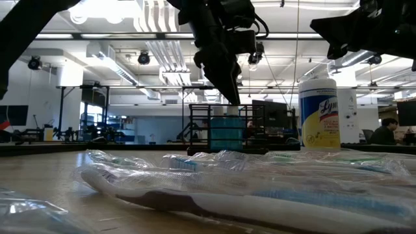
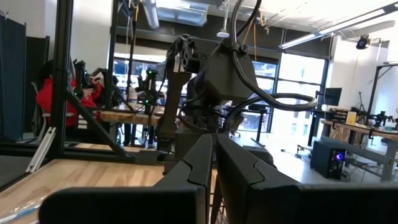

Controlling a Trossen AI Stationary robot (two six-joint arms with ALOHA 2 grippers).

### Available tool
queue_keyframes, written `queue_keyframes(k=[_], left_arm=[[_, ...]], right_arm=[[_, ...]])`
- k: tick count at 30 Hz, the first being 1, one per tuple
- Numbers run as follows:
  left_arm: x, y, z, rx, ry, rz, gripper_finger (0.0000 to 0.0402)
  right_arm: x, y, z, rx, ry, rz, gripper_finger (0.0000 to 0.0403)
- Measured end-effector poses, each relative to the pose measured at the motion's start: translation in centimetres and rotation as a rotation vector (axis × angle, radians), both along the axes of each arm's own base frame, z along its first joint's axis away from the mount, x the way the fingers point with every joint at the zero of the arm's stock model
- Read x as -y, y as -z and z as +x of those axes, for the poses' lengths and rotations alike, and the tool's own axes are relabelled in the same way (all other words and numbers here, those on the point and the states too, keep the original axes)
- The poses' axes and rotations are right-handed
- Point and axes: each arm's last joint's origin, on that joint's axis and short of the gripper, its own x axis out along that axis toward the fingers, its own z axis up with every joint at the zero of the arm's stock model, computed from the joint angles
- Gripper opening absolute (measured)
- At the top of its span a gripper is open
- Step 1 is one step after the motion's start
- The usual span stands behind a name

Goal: Pick & Place toothbrushing station
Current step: Put the right green toothbrush into the wire organizer

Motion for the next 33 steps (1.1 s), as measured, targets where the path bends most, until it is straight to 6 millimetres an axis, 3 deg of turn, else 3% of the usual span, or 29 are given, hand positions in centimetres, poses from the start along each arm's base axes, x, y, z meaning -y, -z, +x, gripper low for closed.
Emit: queue_keyframes(k=[3, 9, 13, 17, 21, 25, 29, 33], left_arm=[[0.0, -1.3, -0.2, -0.008, -0.001, 0.002, 0.0162], [0.3, -6.3, -2.3, -0.075, -0.017, -0.03, 0.0162], [0.9, -9.2, -4.6, -0.072, -0.001, -0.133, 0.0158], [1.3, -11.7, -8.6, 0.051, 0.022, -0.188, 0.0132], [1.0, -10.8, -13.7, 0.252, -0.008, -0.175, 0.008], [0.4, -8.4, -20.4, 0.486, -0.092, -0.148, 0.0017], [0.4, -4.8, -26.1, 0.708, -0.208, -0.151, 0.0008], [1.6, -1.4, -30.0, 0.855, -0.242, -0.193, 0.0004]], right_arm=[[0.0, 0.0, 0.0, 0.0, 0.0, 0.0, 0.0018], [0.0, 0.0, 0.0, -0.001, 0.0, 0.0, 0.0018], [0.0, 0.1, 0.0, -0.011, 0.0, 0.001, 0.0018], [0.0, 0.1, 0.0, -0.015, 0.0, 0.002, 0.0018], [0.0, 0.2, 0.1, -0.021, -0.001, 0.006, 0.0018], [0.0, 0.2, 0.1, -0.024, -0.001, 0.006, 0.0018], [0.0, 0.3, 0.1, -0.028, 0.0, 0.004, 0.0018], [0.0, 0.3, 0.1, -0.027, 0.0, 0.005, 0.0018]])
